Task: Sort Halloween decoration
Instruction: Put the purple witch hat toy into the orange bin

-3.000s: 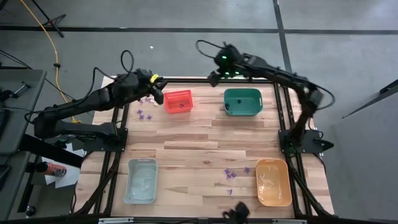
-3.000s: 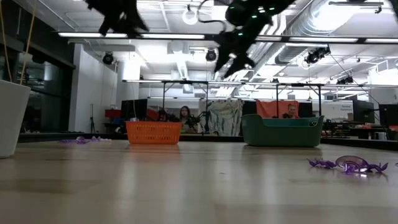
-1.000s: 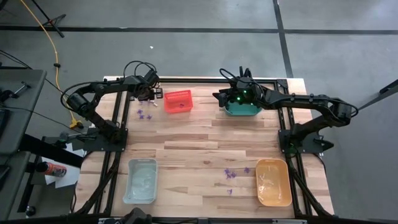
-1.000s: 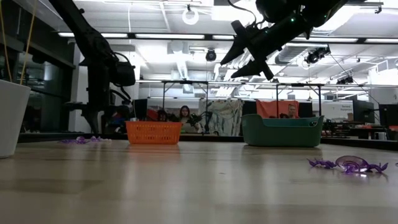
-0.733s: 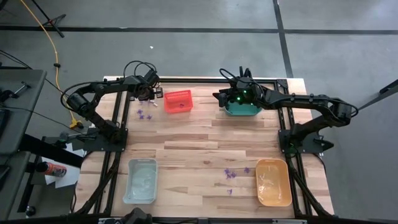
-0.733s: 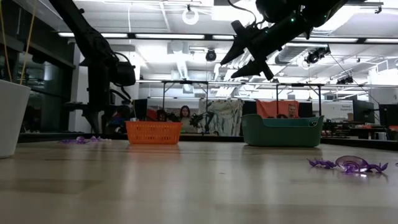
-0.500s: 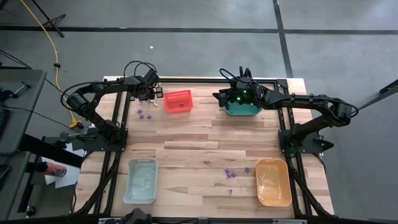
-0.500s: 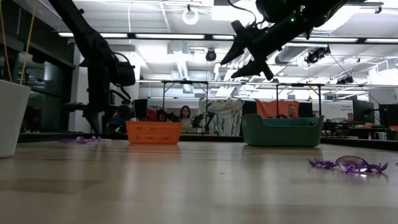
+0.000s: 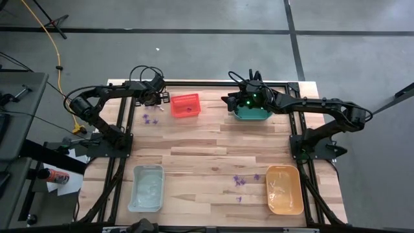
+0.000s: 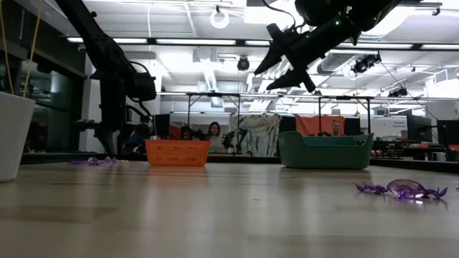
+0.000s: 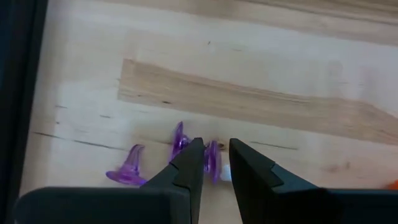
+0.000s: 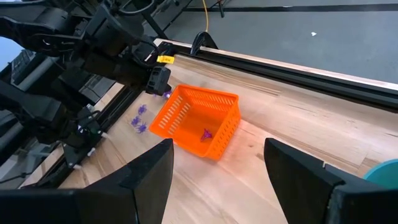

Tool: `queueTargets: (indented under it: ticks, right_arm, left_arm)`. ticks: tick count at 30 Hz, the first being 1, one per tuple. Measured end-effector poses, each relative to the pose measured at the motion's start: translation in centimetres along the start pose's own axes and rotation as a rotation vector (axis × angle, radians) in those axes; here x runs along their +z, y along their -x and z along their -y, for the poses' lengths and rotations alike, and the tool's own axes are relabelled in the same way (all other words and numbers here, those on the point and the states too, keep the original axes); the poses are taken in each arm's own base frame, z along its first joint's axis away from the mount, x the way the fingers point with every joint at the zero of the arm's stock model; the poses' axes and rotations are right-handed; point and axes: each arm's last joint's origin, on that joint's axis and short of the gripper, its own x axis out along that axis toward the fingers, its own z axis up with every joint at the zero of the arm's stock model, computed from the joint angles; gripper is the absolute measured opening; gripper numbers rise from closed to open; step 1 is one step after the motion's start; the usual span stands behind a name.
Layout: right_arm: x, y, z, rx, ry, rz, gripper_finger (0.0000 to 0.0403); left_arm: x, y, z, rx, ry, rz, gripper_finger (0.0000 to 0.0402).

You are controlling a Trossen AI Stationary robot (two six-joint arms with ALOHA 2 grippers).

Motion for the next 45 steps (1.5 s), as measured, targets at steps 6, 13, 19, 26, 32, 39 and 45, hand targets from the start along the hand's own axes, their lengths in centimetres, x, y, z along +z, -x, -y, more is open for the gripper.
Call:
queueTargets:
  ticks: [6, 13, 19, 26, 32, 39, 45]
  right_arm:
    - [0.0, 0.0, 0.0, 0.0, -0.002, 0.0, 0.0245]
    - [0.0, 0.0, 0.0, 0.0, -0.002, 0.0, 0.0245]
    - [0.0, 0.0, 0.0, 0.0, -0.002, 0.0, 0.0245]
    - [0.0, 0.0, 0.0, 0.0, -0.002, 0.0, 0.0245]
    - [0.0, 0.0, 0.0, 0.001, -0.002, 0.0, 0.0245]
    - [-0.1, 0.0, -0.1, 0.002, 0.001, -0.008, 0.0245]
    - [-0.2, 0.0, -0.1, -0.001, 0.004, -0.011, 0.0245]
  left_arm:
    - [-0.2, 0.0, 0.2, -0.001, -0.011, 0.01, 0.0064]
    - [-0.3, 0.0, 0.2, -0.004, -0.001, 0.007, 0.0062]
    - [-1.2, -0.3, 0.2, 0.016, -0.034, 0.028, 0.0062]
    - [-1.5, -0.3, 0.3, 0.018, -0.02, 0.028, 0.0062]
    - [-1.6, -0.3, 0.3, 0.018, -0.032, 0.025, 0.0042]
    - [-1.6, -0.3, 0.2, 0.023, -0.048, 0.02, 0.0007]
    - [-1.5, 0.6, -0.1, 0.006, -0.086, 0.027, 0.0002]
